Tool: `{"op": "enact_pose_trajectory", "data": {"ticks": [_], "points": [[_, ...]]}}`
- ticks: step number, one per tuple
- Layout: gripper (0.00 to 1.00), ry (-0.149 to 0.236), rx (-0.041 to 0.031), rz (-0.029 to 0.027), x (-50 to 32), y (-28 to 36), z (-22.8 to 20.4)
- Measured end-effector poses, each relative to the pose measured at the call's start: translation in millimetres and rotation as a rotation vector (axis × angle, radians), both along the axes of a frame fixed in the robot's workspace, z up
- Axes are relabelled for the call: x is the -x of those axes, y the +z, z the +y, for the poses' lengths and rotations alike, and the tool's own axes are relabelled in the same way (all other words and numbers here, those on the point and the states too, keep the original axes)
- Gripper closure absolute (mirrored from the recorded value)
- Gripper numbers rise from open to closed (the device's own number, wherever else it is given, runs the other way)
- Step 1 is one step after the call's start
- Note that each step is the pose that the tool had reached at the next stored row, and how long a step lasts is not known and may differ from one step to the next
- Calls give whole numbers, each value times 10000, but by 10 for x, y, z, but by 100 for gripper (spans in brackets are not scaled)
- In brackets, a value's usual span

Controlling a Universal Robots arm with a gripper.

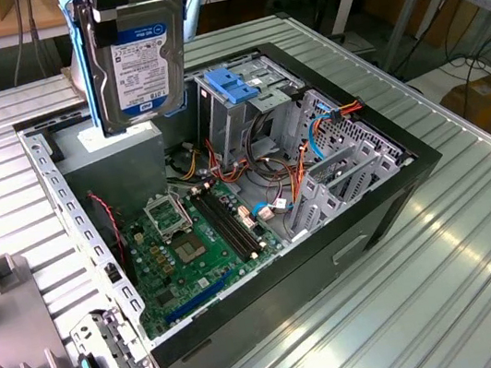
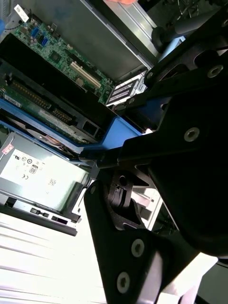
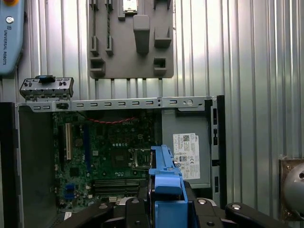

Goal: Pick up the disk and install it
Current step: 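Insert the disk into the insertion slot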

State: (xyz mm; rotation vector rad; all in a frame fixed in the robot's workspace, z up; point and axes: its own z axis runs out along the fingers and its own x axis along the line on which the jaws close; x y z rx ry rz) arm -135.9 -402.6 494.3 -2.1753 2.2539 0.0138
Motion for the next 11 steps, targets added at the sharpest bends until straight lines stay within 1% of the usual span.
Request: {"op": "enact_pose_trajectory", "data": {"ticks": [7, 11], "points": [[63, 0, 0, 0, 0, 0, -29], [63, -1, 0, 0, 0, 0, -56]]}}
